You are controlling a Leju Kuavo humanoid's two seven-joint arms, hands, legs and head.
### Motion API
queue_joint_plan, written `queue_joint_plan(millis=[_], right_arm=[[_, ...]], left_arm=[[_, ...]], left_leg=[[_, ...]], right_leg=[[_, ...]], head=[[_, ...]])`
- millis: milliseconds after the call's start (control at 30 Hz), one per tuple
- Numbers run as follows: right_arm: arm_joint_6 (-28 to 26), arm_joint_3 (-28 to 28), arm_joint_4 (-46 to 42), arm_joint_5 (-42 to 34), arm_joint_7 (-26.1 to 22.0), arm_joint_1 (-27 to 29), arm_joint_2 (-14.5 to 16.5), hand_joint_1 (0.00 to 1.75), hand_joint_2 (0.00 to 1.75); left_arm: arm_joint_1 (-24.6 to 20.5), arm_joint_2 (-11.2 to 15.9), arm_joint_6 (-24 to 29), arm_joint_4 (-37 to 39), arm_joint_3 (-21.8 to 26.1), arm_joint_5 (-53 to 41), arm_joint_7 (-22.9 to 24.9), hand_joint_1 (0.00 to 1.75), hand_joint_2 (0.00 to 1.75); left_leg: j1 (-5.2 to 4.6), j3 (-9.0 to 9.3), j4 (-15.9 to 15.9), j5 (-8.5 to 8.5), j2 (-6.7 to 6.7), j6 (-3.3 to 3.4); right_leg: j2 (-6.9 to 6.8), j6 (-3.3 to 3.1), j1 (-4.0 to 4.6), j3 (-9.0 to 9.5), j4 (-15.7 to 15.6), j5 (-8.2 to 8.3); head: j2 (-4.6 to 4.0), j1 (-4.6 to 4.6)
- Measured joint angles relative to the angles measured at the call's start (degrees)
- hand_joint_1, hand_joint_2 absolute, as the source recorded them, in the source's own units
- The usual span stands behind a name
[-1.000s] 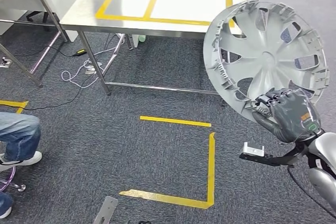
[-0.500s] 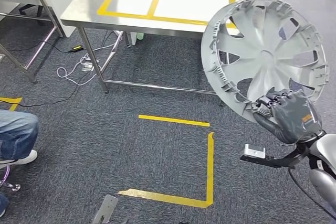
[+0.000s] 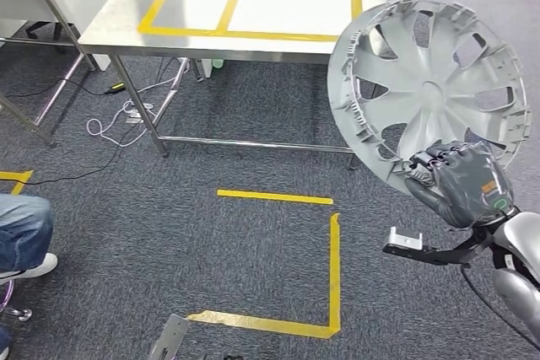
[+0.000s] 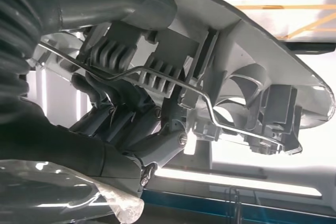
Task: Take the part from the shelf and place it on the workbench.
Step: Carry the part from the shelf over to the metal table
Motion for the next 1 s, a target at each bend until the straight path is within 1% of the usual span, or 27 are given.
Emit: queue_joint_plan(millis=[33, 100, 133, 167, 233, 300, 333, 367, 400, 433, 467, 500, 533, 567, 600, 633, 667, 700, 733, 767, 800, 833, 867, 900, 933, 967, 1000], right_arm=[[0.00, 0.04, 0.00, 0.01, 0.00, 0.00, 0.00, 1.75, 1.75], [0.00, 0.08, 0.00, 0.01, -0.01, 0.00, 0.00, 1.75, 1.75], [0.00, 0.14, 0.02, -0.01, -0.03, -0.06, 0.01, 1.75, 1.75], [0.01, 0.22, 0.04, -0.01, -0.08, -0.12, 0.01, 1.75, 1.75], [0.07, 0.44, 0.08, 0.00, -0.28, -0.31, 0.02, 1.75, 1.75], [0.19, 0.71, 0.10, 0.07, -0.50, -0.60, 0.03, 1.75, 1.75], [0.26, 0.94, 0.15, 0.13, -0.58, -0.84, 0.05, 1.75, 1.75], [0.32, 1.22, 0.22, 0.19, -0.66, -1.07, 0.09, 1.75, 1.75], [0.37, 1.56, 0.32, 0.28, -0.73, -1.22, 0.19, 1.75, 1.75], [0.40, 1.95, 0.41, 0.42, -0.78, -1.31, 0.31, 1.75, 1.75], [0.43, 2.33, 0.50, 0.54, -0.80, -1.31, 0.45, 1.75, 1.75], [0.45, 2.71, 0.58, 0.65, -0.82, -1.30, 0.61, 1.75, 1.75], [0.48, 3.06, 0.68, 0.73, -0.81, -1.34, 0.75, 1.75, 1.75], [0.50, 3.36, 0.79, 0.77, -0.79, -1.40, 0.87, 1.75, 1.75], [0.54, 3.65, 0.91, 0.81, -0.78, -1.50, 0.97, 1.75, 1.75], [0.59, 3.95, 1.07, 0.86, -0.78, -1.66, 1.12, 1.75, 1.75], [0.63, 4.26, 1.21, 0.93, -0.78, -1.87, 1.25, 1.75, 1.75], [0.67, 4.54, 1.34, 1.00, -0.79, -2.04, 1.40, 1.75, 1.75], [0.69, 4.78, 1.44, 1.06, -0.81, -2.20, 1.54, 1.75, 1.75], [0.73, 4.96, 1.49, 1.10, -0.80, -2.33, 1.62, 1.75, 1.75], [0.79, 5.11, 1.53, 1.13, -0.80, -2.45, 1.69, 1.75, 1.75], [0.93, 5.32, 1.58, 1.14, -0.78, -2.69, 1.77, 1.75, 1.75], [1.13, 5.53, 1.66, 1.13, -0.75, -3.04, 1.89, 1.75, 1.75], [1.35, 5.78, 1.77, 1.13, -0.75, -3.42, 2.04, 1.75, 1.75], [1.58, 6.08, 1.91, 1.12, -0.76, -3.85, 2.22, 1.75, 1.75], [1.80, 6.37, 2.06, 1.12, -0.79, -4.29, 2.43, 1.75, 1.75], [2.03, 6.70, 2.21, 1.13, -0.83, -4.75, 2.66, 1.75, 1.75]], left_arm=[[0.03, 0.02, 0.00, 0.00, 0.00, 0.00, 0.00, 0.00, 1.75], [0.03, 0.07, 0.00, 0.00, 0.00, 0.00, 0.00, 0.00, 1.75], [0.02, 0.13, -0.01, 0.01, 0.00, 0.00, 0.00, 0.00, 1.75], [-0.01, 0.16, -0.04, 0.02, -0.01, 0.00, 0.00, 0.00, 1.75], [-0.05, 0.25, -0.19, 0.05, -0.02, -0.01, 0.00, 0.00, 1.75], [-0.10, 0.25, -0.32, 0.05, -0.06, -0.03, -0.01, 0.00, 1.75], [-0.18, 0.24, -0.37, 0.05, -0.09, -0.05, -0.01, 0.00, 1.75], [-0.29, 0.21, -0.42, 0.05, -0.13, -0.08, -0.01, 0.00, 1.75], [-0.38, 0.17, -0.49, 0.06, -0.19, -0.10, -0.01, 0.00, 1.75], [-0.46, 0.14, -0.53, 0.07, -0.26, -0.14, 0.01, 0.00, 1.75], [-0.49, 0.11, -0.55, 0.07, -0.32, -0.16, 0.04, 0.00, 1.75], [-0.47, 0.10, -0.54, 0.07, -0.37, -0.19, 0.08, 0.00, 1.75], [-0.46, 0.09, -0.51, 0.07, -0.42, -0.23, 0.13, 0.00, 1.75], [-0.46, 0.07, -0.49, 0.07, -0.47, -0.28, 0.16, 0.00, 1.75], [-0.45, 0.04, -0.48, 0.07, -0.52, -0.36, 0.17, 0.00, 1.75], [-0.49, 0.03, -0.48, 0.07, -0.58, -0.42, 0.17, 0.00, 1.75], [-0.53, 0.03, -0.48, 0.07, -0.64, -0.46, 0.19, 0.00, 1.75], [-0.56, 0.03, -0.49, 0.07, -0.71, -0.50, 0.20, 0.00, 1.75], [-0.59, 0.03, -0.49, 0.07, -0.78, -0.51, 0.21, 0.00, 1.75], [-0.61, 0.02, -0.49, 0.07, -0.84, -0.52, 0.22, 0.00, 1.75], [-0.63, 0.01, -0.50, 0.07, -0.90, -0.53, 0.23, 0.00, 1.75], [-0.68, 0.02, -0.51, 0.07, -0.95, -0.54, 0.25, 0.00, 1.75], [-0.73, 0.03, -0.55, 0.07, -1.02, -0.55, 0.26, 0.00, 1.75], [-0.74, 0.04, -0.62, 0.08, -1.11, -0.56, 0.27, 0.00, 1.75], [-0.72, 0.05, -0.68, 0.08, -1.20, -0.57, 0.28, 0.00, 1.75], [-0.67, 0.07, -0.74, 0.09, -1.28, -0.57, 0.30, 0.00, 1.75], [-0.63, 0.08, -0.78, 0.09, -1.34, -0.58, 0.33, 0.00, 1.75]], left_leg=[[-0.03, 0.00, -1.06, 1.64, -0.01, 0.22], [-0.23, 2.19, -8.00, 6.64, -0.11, 1.07], [-0.38, 3.41, -11.38, 8.38, -0.18, 1.53], [-0.53, 4.33, -13.96, 9.18, -0.23, 1.85], [-0.72, 4.87, -15.52, 8.74, -0.26, 2.06], [-0.50, 5.43, -16.39, 8.61, -0.23, 2.24], [-0.34, 5.81, -16.77, 8.61, -0.22, 2.42], [-0.16, 6.18, -17.12, 8.58, -0.20, 2.64], [-0.12, 6.37, -17.24, 8.43, -0.19, 2.82], [-0.11, 6.46, -17.23, 8.25, -0.18, 2.97], [-0.11, 6.55, -17.19, 8.06, -0.18, 3.04], [-0.08, 6.74, -17.15, 7.83, -0.18, 3.00], [-0.03, 7.02, -17.08, 7.55, -0.20, 2.90], [0.05, 7.42, -16.99, 7.19, -0.23, 2.72], [0.14, 7.89, -16.87, 6.74, -0.27, 2.45], [0.10, 8.21, -16.65, 6.32, -0.31, 2.11], [0.04, 8.33, -16.43, 5.99, -0.33, 1.78], [-0.05, 8.32, -16.25, 5.80, -0.32, 1.50], [-0.14, 8.22, -16.17, 5.75, -0.29, 1.29], [-0.14, 8.23, -16.14, 5.64, -0.26, 1.08], [-0.12, 8.27, -15.96, 5.39, -0.22, 0.82], [-0.09, 7.98, -15.06, 4.81, -0.19, 0.51], [-0.04, 7.12, -13.07, 3.81, -0.18, 0.18], [0.02, 5.55, -9.90, 2.51, -0.16, -0.08], [0.08, 3.48, -5.98, 1.11, -0.15, -0.25], [0.12, 1.42, -2.43, 0.14, -0.15, -0.33], [0.14, -0.10, -0.21, 0.12, -0.15, -0.30]], right_leg=[[0.15, -0.01, 0.09, 0.31, 0.00, -0.21], [0.38, 0.09, 0.25, 1.04, -0.02, -0.75], [0.48, 0.23, 0.39, 1.25, 0.02, -1.02], [0.55, 0.45, 0.45, 1.27, 0.05, -1.21], [0.63, 1.02, 0.44, 1.09, -0.04, -1.38], [0.50, 1.64, 0.33, 0.99, -0.04, -1.77], [0.41, 1.89, 0.32, 0.55, 0.90, -2.43], [0.33, 2.10, 0.30, -0.52, 2.97, -3.51], [0.26, 2.29, 0.19, -2.29, 6.25, -4.90], [0.27, 2.51, 0.08, -4.51, 10.06, -6.29], [0.26, 2.76, -0.04, -6.56, 13.24, -7.07], [0.24, 3.01, -0.18, -7.88, 14.85, -6.84], [0.19, 3.22, -0.32, -8.07, 14.27, -5.44], [0.09, 3.39, -0.48, -7.16, 11.59, -3.09], [-0.07, 3.58, -0.63, -5.58, 7.89, -0.79], [-0.22, 3.64, -0.61, -3.90, 4.54, 0.80], [-0.34, 3.43, -0.56, -2.54, 2.05, 1.42], [-0.36, 3.14, -0.43, -1.82, 0.88, 1.25], [-0.30, 2.68, -0.27, -1.56, 0.63, 0.83], [-0.25, 2.21, -0.31, -1.47, 0.51, 0.52], [-0.21, 1.88, -0.36, -1.34, 0.47, 0.38], [-0.23, 1.48, -0.44, -1.05, 0.40, 0.18], [-0.27, 1.10, -0.54, -0.70, 0.29, -0.01], [-0.30, 0.75, -0.53, -0.39, 0.25, -0.22], [-0.29, 0.48, -0.49, -0.13, 0.25, -0.45], [-0.23, 0.32, -0.43, 0.11, 0.26, -0.66], [-0.14, 0.23, -0.36, 0.43, 0.26, -0.91]], head=[[0.00, -0.01], [0.00, 0.00], [0.00, 0.05], [0.00, 0.08], [0.00, 0.13], [0.00, 0.18], [0.00, 0.25], [0.00, 0.37], [0.00, 0.45], [0.00, 0.48], [0.00, 0.48], [0.00, 0.46], [0.00, 0.46], [0.00, 0.47], [0.00, 0.46], [0.00, 0.55], [0.00, 0.62], [0.00, 0.61], [0.00, 0.60], [0.00, 0.52], [0.00, 0.42], [0.00, 0.32], [0.00, 0.21], [0.00, 0.09], [0.00, 0.00], [0.00, -0.01], [0.00, -0.02]])
